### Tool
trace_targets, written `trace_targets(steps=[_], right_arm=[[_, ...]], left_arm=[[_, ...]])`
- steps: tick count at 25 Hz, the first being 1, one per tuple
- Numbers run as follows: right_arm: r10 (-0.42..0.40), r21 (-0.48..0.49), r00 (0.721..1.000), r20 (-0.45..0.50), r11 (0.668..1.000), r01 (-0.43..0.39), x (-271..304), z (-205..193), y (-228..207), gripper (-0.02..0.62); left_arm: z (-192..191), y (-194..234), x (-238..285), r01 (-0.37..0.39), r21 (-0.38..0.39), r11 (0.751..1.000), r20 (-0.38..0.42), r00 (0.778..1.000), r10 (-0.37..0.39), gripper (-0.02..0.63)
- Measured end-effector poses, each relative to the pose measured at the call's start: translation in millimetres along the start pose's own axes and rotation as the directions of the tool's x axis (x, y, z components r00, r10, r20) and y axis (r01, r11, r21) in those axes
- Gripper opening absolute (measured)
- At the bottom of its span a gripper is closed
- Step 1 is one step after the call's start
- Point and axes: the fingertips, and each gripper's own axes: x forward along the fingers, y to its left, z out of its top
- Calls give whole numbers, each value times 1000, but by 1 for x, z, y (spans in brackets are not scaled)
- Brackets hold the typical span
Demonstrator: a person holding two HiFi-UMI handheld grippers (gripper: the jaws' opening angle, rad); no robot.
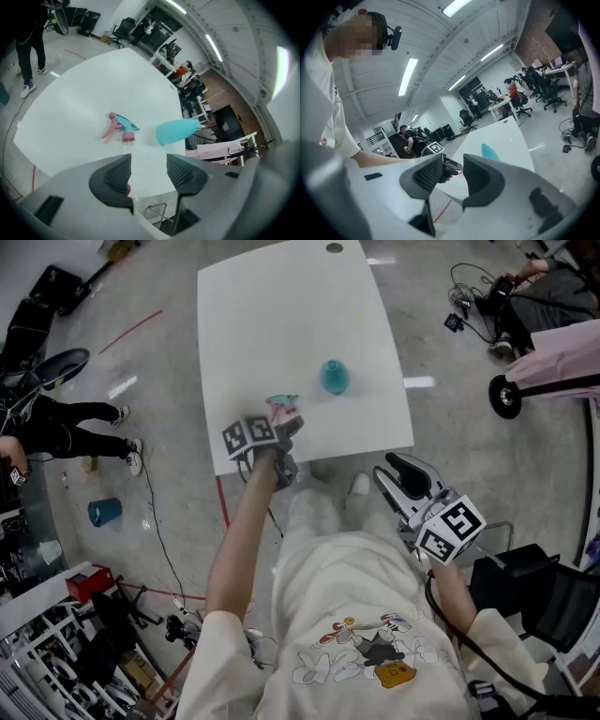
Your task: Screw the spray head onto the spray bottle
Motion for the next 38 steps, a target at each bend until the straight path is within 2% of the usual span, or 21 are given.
trace_targets(steps=[3,6,9,14,15,16,17,21,23,25,26,27,29,30,34,38], right_arm=[[-25,4,1000,16,1000,25,4,7,-15,123],[-60,18,998,22,998,59,8,12,-33,123],[-76,34,997,34,997,75,7,13,-38,123],[-85,47,995,53,996,82,17,20,-48,123],[-83,52,995,54,995,80,22,21,-49,123],[-80,55,995,54,996,77,26,22,-47,123],[-75,56,996,52,996,72,30,21,-45,123],[-44,30,999,31,999,43,42,14,-39,123],[-45,-35,999,-2,998,45,51,10,-44,123],[-91,-153,995,-31,984,86,69,6,-59,128],[-132,-230,991,-39,966,119,81,2,-71,161],[-176,-311,983,-45,938,154,94,-3,-85,240],[-242,-430,969,-56,881,196,126,-16,-115,343],[-256,-452,965,-62,869,201,143,-23,-130,367],[-284,-465,952,-110,862,203,205,-48,-182,391],[-309,-459,929,-203,868,189,247,-74,-206,407]], left_arm=[[25,21,38,-68,-65,996,-92,994,62,220],[47,36,65,-146,-95,985,-137,982,133,219],[47,51,69,-235,-62,970,-192,957,220,219],[43,55,86,-289,-8,957,-270,922,277,215],[45,57,87,-303,0,953,-274,917,291,200],[46,59,87,-311,6,950,-275,913,300,152],[46,62,85,-309,7,951,-276,914,299,144],[41,63,80,-253,-24,967,-264,935,238,140],[45,60,75,-210,-52,976,-239,952,192,140],[53,55,64,-160,-70,985,-211,967,142,140],[57,52,56,-137,-74,988,-193,974,121,138],[60,48,47,-113,-75,991,-171,980,99,138],[65,35,26,-58,-74,996,-122,991,49,138],[67,27,14,-31,-64,997,-96,995,25,138],[72,-8,-18,40,14,999,-9,999,-40,138],[72,-23,-38,91,16,996,14,996,-91,138]])
